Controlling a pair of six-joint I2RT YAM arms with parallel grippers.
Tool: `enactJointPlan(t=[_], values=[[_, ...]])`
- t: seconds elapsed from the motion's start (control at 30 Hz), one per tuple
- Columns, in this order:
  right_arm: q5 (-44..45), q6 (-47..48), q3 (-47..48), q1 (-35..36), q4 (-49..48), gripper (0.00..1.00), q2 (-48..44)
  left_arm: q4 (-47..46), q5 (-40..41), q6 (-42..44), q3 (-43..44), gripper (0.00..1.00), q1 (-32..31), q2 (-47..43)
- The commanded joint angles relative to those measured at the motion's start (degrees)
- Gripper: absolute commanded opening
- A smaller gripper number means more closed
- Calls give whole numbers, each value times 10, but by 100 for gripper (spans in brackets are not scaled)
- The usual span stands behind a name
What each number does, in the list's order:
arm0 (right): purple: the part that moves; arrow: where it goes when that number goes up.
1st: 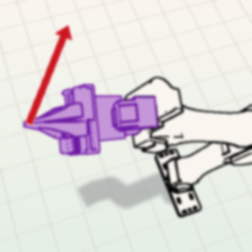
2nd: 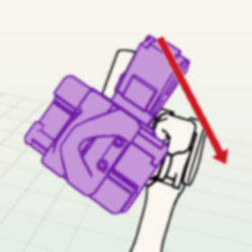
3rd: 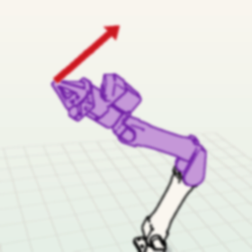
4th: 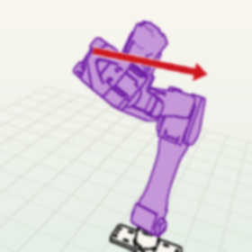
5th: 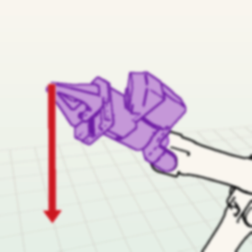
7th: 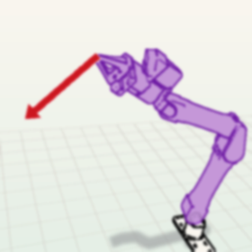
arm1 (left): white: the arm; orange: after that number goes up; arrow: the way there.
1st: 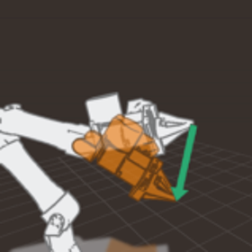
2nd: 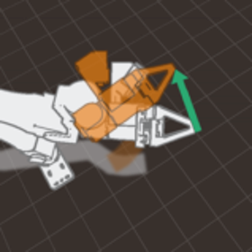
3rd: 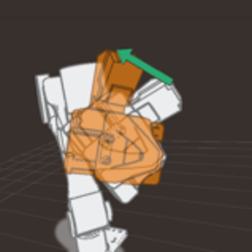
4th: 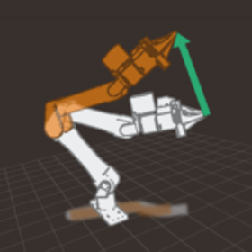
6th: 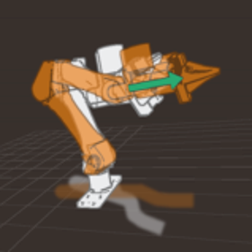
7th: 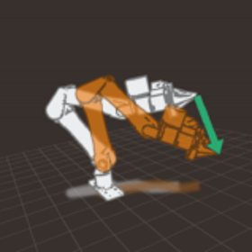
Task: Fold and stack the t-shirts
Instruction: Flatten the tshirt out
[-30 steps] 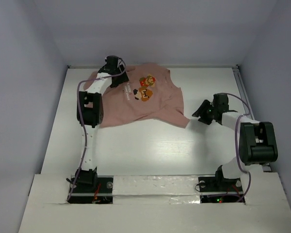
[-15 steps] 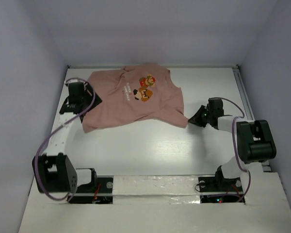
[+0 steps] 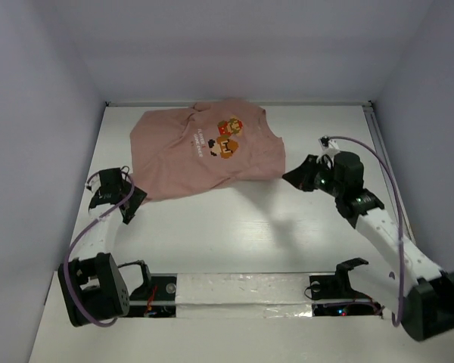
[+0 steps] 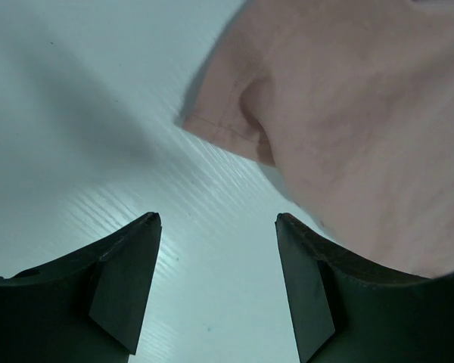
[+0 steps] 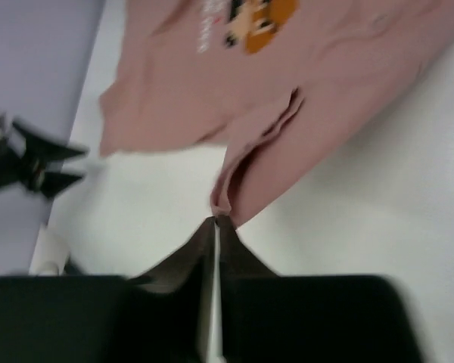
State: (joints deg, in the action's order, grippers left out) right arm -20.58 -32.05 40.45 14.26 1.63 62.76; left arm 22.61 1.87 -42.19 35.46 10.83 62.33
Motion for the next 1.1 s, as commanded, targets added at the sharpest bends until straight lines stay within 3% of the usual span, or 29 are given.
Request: enactJointPlan(t=[0.0, 0.07, 0.1, 0.17, 0.27, 0.37, 0.4, 0.47, 0.67, 0.8, 0.83, 0.93, 1.07], values=[[-15, 65, -50, 23, 172, 20, -99, -41, 6, -35, -14, 59, 26, 26], [19, 51, -67, 23, 237, 41, -160, -57, 5, -51, -24, 59, 31, 32], [-1, 41, -66, 28, 236, 79, -176, -69, 1, -57, -32, 58, 38, 41], [-28, 28, -51, 28, 236, 94, -190, -80, 2, -75, -36, 57, 44, 53], [-20, 52, -33, 28, 243, 89, -168, -111, 0, -104, -36, 54, 44, 82], [11, 74, -20, 28, 260, 67, -135, -138, 7, -123, -28, 49, 44, 116], [18, 75, -19, 28, 261, 51, -131, -151, 5, -132, -23, 48, 44, 135], [34, 71, -20, 28, 253, 39, -125, -160, 1, -141, -17, 47, 44, 154], [34, 35, -48, 28, 212, 40, -109, -173, 11, -172, -7, 30, 44, 189], [85, 9, -56, 28, 207, 51, -91, -176, 24, -177, -17, 11, 44, 169], [92, -3, -55, 28, 206, 55, -79, -173, 30, -176, -15, 1, 44, 165], [77, -24, -55, 28, 168, 66, -27, -164, 48, -150, 3, 0, 44, 148], [69, -44, -43, 28, 128, 55, 38, -157, 45, -103, 34, 0, 44, 128]])
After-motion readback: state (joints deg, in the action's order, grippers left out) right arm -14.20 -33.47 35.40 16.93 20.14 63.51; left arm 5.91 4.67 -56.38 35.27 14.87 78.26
